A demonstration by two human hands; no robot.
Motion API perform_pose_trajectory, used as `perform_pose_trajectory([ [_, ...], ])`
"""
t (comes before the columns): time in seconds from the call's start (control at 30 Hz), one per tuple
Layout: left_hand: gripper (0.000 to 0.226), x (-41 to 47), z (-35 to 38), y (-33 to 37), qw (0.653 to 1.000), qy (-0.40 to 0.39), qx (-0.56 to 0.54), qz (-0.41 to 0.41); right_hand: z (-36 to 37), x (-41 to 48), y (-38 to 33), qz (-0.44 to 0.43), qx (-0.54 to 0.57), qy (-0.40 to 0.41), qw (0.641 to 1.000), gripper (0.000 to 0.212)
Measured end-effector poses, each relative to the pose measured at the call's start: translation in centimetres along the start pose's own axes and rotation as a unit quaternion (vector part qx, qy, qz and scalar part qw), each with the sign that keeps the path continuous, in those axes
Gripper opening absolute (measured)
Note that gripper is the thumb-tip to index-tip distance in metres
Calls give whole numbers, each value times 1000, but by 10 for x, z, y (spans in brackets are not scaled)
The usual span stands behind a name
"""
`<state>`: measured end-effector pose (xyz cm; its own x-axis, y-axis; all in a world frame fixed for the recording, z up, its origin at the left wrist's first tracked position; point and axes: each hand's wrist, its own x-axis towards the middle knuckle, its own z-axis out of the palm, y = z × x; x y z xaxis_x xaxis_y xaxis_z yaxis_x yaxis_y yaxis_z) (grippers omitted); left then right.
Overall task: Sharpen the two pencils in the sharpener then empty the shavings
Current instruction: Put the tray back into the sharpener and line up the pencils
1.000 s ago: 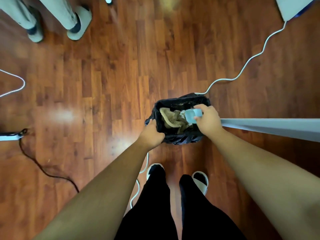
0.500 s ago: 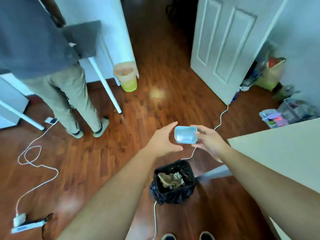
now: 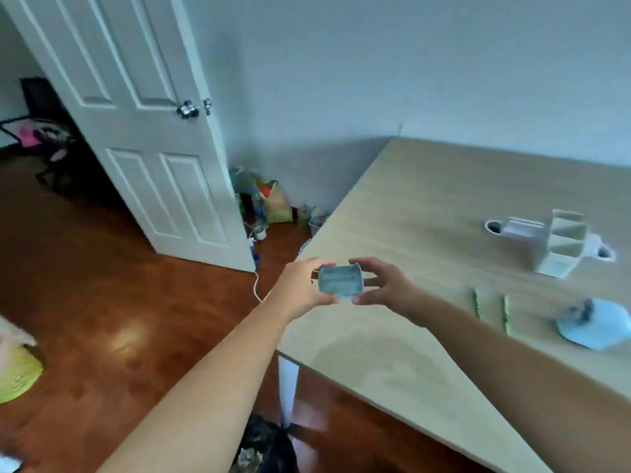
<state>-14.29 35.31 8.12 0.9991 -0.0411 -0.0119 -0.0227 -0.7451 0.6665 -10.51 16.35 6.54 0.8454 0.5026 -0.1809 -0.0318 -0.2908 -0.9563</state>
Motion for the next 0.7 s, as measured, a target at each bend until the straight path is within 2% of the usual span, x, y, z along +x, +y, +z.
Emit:
perform_pose_trajectory([
  [0.17, 67, 35, 84, 90, 991, -94, -27, 91, -95, -80, 37, 19, -49, 159, 986, 66],
  [0.37, 69, 65, 182, 184, 973, -157, -34, 165, -196, -159, 83, 58, -36, 264, 962, 63],
  [0.53, 65, 83, 255, 248, 963, -196, -35, 181, -273, -203, 120, 84, -19, 279, 956, 60],
  [0.7, 85, 107, 305, 280, 957, -213, 46, 189, -342, -232, 151, 139, -19, 225, 964, 60],
])
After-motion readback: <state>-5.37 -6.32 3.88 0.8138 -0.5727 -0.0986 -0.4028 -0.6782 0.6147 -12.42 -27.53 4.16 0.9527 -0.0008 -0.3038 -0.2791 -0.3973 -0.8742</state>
